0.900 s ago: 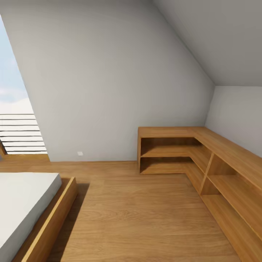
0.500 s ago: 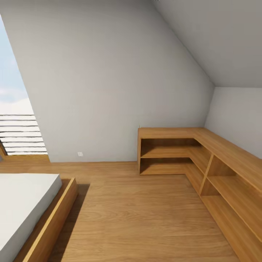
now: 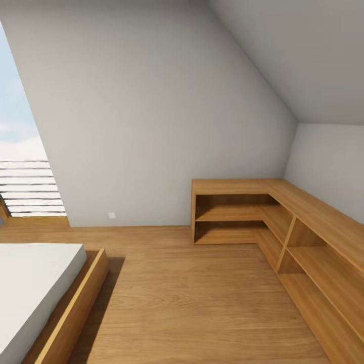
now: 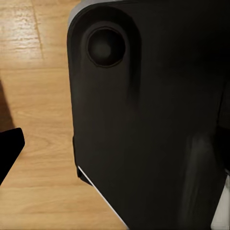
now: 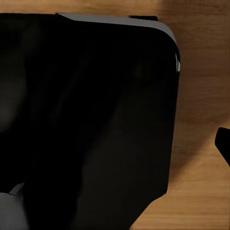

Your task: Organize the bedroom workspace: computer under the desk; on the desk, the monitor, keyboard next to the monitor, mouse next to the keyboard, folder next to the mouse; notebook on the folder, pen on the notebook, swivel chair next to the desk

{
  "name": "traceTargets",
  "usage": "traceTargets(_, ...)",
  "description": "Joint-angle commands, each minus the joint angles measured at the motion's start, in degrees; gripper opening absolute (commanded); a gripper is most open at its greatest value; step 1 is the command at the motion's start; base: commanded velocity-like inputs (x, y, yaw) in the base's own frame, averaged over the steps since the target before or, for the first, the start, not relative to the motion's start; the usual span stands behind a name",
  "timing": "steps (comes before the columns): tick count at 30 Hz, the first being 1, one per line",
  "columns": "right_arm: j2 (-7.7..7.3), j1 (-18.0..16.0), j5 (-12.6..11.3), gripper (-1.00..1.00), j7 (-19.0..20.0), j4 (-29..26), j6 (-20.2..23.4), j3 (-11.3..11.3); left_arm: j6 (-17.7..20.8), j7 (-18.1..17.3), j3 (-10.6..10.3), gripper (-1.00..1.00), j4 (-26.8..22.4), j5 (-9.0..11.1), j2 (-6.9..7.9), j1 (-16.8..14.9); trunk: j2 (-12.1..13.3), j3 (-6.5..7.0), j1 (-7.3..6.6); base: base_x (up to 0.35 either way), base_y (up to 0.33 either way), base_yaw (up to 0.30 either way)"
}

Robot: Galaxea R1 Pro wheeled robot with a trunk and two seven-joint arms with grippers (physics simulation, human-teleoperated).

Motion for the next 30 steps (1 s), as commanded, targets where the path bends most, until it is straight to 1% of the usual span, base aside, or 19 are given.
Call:
traceTargets(1,0.01,-0.03,0.05,1.0,-0.02,0.06,-0.34,-0.02,-0.01,0.01,-0.01,1.0,-0.04,-0.02,0.0,-0.01,0.38,0.13,-0.23,0.0,0.0,0.0)
traceTargets(7,-0.04,-0.03,-0.1,1.0,-0.05,0.7,-2.28,-0.14,0.0,0.01,-0.01,1.0,-0.04,-0.01,0.0,-0.01,2.79,1.21,-1.55,0.0,0.0,0.0)
traceTargets(8,-0.02,-0.03,-0.13,1.0,-0.1,0.53,-4.64,-0.16,-0.02,0.01,0.05,1.0,-0.04,0.06,-0.04,-0.01,3.19,1.39,-1.76,0.0,0.0,0.0)
traceTargets(11,-0.07,-0.03,-0.13,1.0,-0.1,0.15,-5.81,-0.2,-0.15,0.01,0.07,1.0,-0.29,0.1,-0.12,-0.01,4.39,1.92,-2.42,0.0,0.0,0.0)
traceTargets(14,-0.05,-0.03,-0.17,1.0,-0.1,-0.01,-7.76,-0.24,-0.36,0.01,0.08,1.0,-1.76,0.14,-0.05,-0.01,5.6,2.46,-3.08,0.0,0.0,0.0)
traceTargets(17,0.12,-0.03,-0.24,1.0,-0.07,-0.67,-10.87,-0.25,-0.51,0.01,0.12,1.0,-5.04,0.18,0.03,-0.01,5.6,2.46,-3.08,0.0,0.0,0.0)
traceTargets(18,0.2,-0.05,-0.27,1.0,-0.05,-1.64,-13.1,-0.25,-0.55,0.01,0.14,1.0,-6.76,0.19,-0.01,-0.01,5.6,2.46,-3.08,0.0,0.0,0.0)
traceTargets(19,0.28,-0.04,-0.31,1.0,-0.03,-4.09,-17.17,-0.24,-0.6,0.01,0.15,1.0,-9.17,0.22,0.03,-0.01,5.6,2.46,-3.08,0.0,0.0,0.0)
traceTargets(20,0.29,-0.04,-0.3,1.0,-0.04,-5.03,-18.55,-0.24,-0.65,0.03,0.16,1.0,-10.01,0.22,0.04,-0.01,5.6,2.46,-3.08,0.0,0.0,0.0)
traceTargets(21,0.32,-0.05,-0.31,1.0,-0.06,-6.87,-20.95,-0.24,-0.98,0.07,0.16,1.0,-11.93,0.23,0.08,-0.01,6.0,2.64,-3.3,0.0,0.0,0.0)
traceTargets(23,0.33,-0.06,-0.32,1.0,-0.08,-8.55,-22.73,-0.24,-1.77,0.13,0.16,1.0,-14.16,0.24,0.11,-0.01,6.8,3.0,-3.74,0.0,0.0,0.0)
traceTargets(24,0.34,-0.08,-0.34,1.0,-0.08,-10.09,-23.87,-0.24,-3.01,0.25,0.22,1.0,-16.47,0.26,0.14,-0.01,7.2,3.18,-3.96,0.0,0.0,0.0)
traceTargets(26,0.36,-0.09,-0.35,1.0,-0.09,-11.68,-24.65,-0.24,-4.39,0.35,0.26,1.0,-18.67,0.37,0.15,-0.01,8.0,3.54,-4.4,0.0,0.0,0.0)
traceTargets(27,0.39,-0.13,-0.36,1.0,-0.09,-13.46,-25.21,-0.24,-5.55,0.42,0.31,1.0,-20.61,0.72,0.16,-0.01,8.4,3.72,-4.62,0.0,0.0,0.0)
traceTargets(28,0.39,-0.17,-0.34,1.0,-0.09,-16.85,-25.74,-0.24,-6.59,0.45,0.43,1.0,-23.04,1.71,0.17,-0.01,8.8,3.9,-4.84,0.0,0.0,0.0)
traceTargets(29,0.34,-0.18,-0.3,1.0,-0.1,-19.3,-25.92,-0.24,-7.03,0.45,0.55,1.0,-24.06,2.49,0.17,-0.01,9.21,4.08,-5.06,0.0,0.0,0.0)
traceTargets(30,0.31,-0.2,-0.28,1.0,-0.1,-20.41,-25.99,-0.24,-7.21,0.45,0.61,1.0,-24.41,2.85,0.17,-0.01,9.61,4.26,-5.28,0.0,0.0,0.0)
